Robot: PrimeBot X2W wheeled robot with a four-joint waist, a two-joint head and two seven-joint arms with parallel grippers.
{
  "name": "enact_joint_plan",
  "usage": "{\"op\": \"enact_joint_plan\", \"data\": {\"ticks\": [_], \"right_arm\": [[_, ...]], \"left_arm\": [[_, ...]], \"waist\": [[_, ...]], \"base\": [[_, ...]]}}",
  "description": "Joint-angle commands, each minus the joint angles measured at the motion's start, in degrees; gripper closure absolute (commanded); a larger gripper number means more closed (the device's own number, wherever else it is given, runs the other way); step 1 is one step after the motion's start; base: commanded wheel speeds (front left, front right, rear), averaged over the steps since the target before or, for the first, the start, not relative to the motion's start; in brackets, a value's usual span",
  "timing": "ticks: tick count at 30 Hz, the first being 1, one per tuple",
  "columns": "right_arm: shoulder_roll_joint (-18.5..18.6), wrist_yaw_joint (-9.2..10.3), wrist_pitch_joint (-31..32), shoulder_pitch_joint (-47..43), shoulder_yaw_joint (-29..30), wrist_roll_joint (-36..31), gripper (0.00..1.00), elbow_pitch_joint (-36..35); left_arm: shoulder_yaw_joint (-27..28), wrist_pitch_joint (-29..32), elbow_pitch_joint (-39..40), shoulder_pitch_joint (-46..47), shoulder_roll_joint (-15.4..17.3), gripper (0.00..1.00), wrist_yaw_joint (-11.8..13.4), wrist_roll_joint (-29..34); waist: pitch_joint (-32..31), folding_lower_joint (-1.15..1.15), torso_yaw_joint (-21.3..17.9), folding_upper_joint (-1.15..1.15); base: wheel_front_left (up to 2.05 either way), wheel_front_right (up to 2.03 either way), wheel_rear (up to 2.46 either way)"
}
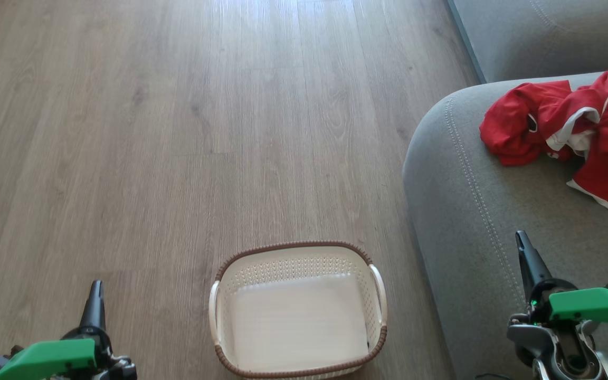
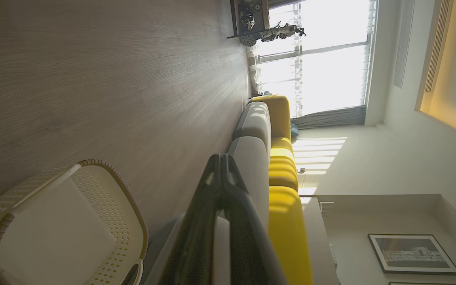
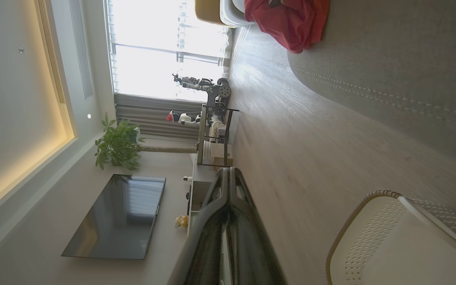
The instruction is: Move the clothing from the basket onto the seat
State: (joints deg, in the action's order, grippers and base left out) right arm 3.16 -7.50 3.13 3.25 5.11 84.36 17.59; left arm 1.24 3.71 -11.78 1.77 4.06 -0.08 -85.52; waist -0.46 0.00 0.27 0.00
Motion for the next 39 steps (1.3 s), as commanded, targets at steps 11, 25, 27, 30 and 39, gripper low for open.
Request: {"op": "enact_joint_plan", "data": {"ticks": [11,25,27,30,39], "right_arm": [[1.4,0.01,1.6,4.1,-0.7,8.8,1.00,-2.6],[1.9,0.01,1.3,4.2,-1.2,10.1,1.00,-2.7],[1.9,0.01,1.2,4.1,-1.3,10.2,1.00,-2.7],[2.0,0.01,1.1,4.1,-1.4,10.3,1.00,-2.7],[2.3,0.01,0.8,4.1,-1.8,10.7,1.00,-2.7]], "left_arm": [[4.8,2.3,2.9,4.0,-0.8,1.00,-2.3,-6.2],[5.2,2.5,3.0,4.1,-1.0,1.00,-2.5,-6.8],[5.2,2.5,3.0,4.1,-1.0,1.00,-2.5,-6.8],[5.2,2.5,3.0,4.1,-1.0,1.00,-2.5,-6.8],[5.2,2.5,3.0,4.1,-1.0,1.00,-2.4,-6.8]], "waist": [[0.3,0.00,-0.3,0.00],[0.3,0.00,-0.3,0.00],[0.3,0.00,-0.3,0.00],[0.3,0.00,-0.3,0.00],[0.3,0.00,-0.3,0.00]], "base": [[0.00,0.00,0.00],[0.00,0.00,0.00],[0.00,0.00,0.00],[0.00,0.00,0.00],[0.00,0.00,0.00]]}}
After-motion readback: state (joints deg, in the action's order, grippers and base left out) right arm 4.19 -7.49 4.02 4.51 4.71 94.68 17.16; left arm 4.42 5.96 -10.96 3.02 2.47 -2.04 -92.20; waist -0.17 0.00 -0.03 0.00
